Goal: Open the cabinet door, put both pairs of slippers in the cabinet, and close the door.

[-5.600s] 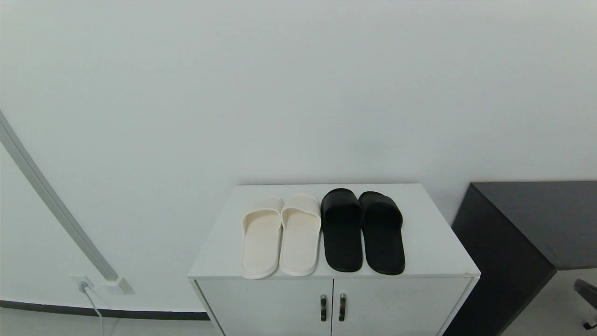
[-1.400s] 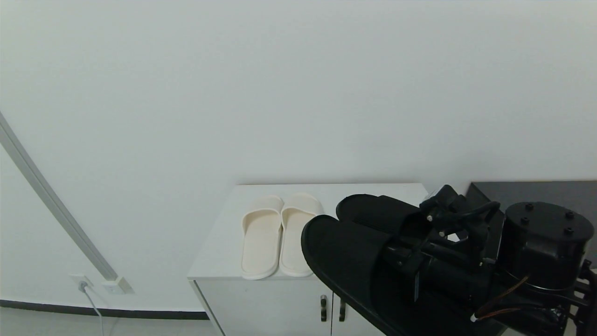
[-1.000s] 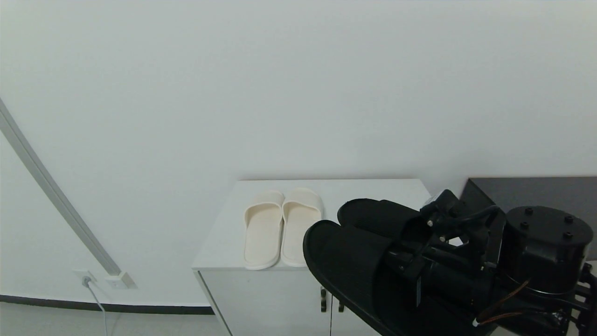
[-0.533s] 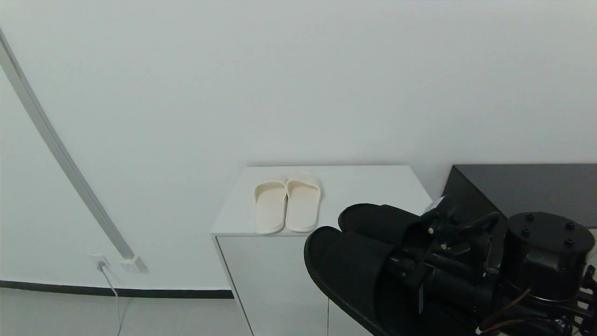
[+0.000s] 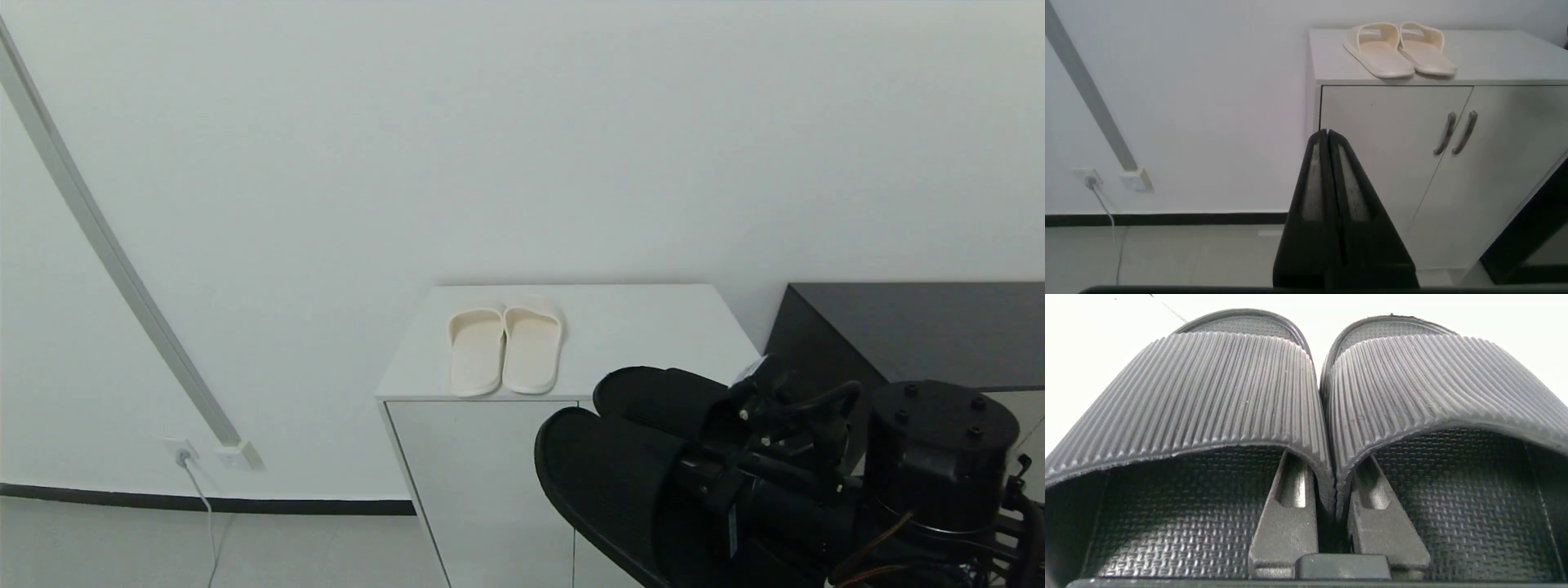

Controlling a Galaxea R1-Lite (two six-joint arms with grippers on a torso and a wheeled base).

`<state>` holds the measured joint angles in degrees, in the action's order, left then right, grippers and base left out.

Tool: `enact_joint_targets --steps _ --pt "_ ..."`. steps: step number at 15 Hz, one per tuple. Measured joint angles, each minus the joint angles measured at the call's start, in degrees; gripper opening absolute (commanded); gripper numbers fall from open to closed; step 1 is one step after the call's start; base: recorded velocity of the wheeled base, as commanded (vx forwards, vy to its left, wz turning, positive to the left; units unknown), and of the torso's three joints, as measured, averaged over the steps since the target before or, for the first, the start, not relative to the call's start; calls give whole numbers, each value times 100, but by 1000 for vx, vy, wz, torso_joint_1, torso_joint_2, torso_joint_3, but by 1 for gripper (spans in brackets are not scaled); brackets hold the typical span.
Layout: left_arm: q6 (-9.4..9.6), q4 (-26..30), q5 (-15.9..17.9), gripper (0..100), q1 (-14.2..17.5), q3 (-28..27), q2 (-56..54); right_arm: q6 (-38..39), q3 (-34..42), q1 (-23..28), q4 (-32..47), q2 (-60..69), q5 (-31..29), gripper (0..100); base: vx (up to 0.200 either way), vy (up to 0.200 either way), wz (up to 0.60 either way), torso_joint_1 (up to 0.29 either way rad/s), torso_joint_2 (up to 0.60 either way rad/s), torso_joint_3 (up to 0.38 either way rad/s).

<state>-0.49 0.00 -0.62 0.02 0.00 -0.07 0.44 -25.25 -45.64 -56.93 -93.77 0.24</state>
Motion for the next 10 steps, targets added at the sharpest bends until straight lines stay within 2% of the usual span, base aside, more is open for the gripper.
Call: enact_joint_targets --steps 3,7,8,10 --pt "-2 0 2 0 5 0 0 0 11 0 0 -11 -2 0 0 0 0 0 0 0" --pt "5 7 13 0 5 0 0 0 52 -5 0 -17 0 0 0 0 0 -143 323 172" --pt "5 10 20 100 5 0 2 0 67 -5 2 -17 -2 0 0 0 0 -159 349 198" --pt "0 7 20 100 5 -2 0 -1 80 -5 0 -13 -11 0 0 0 0 -168 371 205"
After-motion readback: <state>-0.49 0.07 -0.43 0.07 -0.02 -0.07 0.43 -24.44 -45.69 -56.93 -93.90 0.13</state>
